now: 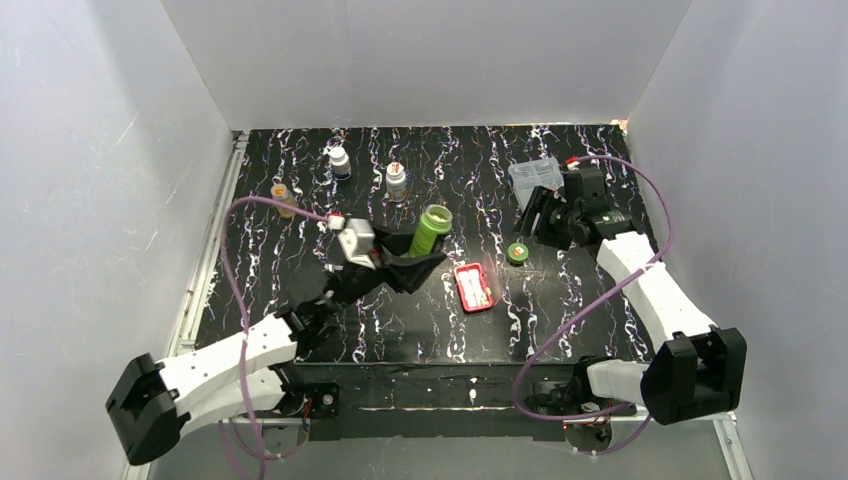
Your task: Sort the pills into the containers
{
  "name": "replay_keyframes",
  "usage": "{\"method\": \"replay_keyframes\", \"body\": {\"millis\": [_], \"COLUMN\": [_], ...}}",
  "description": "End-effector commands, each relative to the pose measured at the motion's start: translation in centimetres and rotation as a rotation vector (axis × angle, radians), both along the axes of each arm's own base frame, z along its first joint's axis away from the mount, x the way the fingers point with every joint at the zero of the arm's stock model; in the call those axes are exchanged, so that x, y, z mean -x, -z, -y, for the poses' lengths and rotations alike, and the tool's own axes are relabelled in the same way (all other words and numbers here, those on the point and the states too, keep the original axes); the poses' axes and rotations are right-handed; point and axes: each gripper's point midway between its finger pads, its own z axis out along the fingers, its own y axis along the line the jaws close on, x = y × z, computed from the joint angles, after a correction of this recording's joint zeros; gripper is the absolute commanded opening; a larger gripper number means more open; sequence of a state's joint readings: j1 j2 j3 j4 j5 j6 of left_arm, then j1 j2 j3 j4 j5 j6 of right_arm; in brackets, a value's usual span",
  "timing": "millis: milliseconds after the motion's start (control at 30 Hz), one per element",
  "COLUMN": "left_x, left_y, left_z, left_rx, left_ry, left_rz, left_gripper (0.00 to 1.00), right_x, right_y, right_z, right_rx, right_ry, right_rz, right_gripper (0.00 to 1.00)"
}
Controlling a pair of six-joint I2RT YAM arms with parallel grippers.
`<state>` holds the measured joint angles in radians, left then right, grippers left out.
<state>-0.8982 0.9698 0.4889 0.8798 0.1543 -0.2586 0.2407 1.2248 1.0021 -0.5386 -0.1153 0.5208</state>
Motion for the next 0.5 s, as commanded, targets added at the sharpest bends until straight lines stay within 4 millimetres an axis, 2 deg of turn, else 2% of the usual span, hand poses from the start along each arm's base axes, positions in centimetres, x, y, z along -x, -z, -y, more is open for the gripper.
{"method": "replay_keyframes", "body": {"millis": [0,167,333,467], "left_x": [3.2,5.5,5.6,6.0], "left_y": [-12.0,-15.4,-17.1,-18.0], "left_z": [-3.5,-4.4,-5.5,-5.6], "left_rx": [0.328,0.454,0.474,0.489], "left_ry": [0.055,0.161,0.139,0.184], "left_rz": [0.199,0.235,0.292,0.309], "left_gripper": [0.00,0.00,0.00,0.00], "right_x": [-1.3,-2.8,-4.1,-4.7], "right_y": [0.1,1.9,4.1,6.4], "right_z": [2.3,3.6,3.8,3.6], "right_rx": [0.091,0.171,0.221,0.243], "right_ry": [0.097,0.141,0.133,0.120], "right_rz": [-0.043,-0.120,-0.207,-0.267], "right_gripper": [0.72,0.74,0.74,0.75]}}
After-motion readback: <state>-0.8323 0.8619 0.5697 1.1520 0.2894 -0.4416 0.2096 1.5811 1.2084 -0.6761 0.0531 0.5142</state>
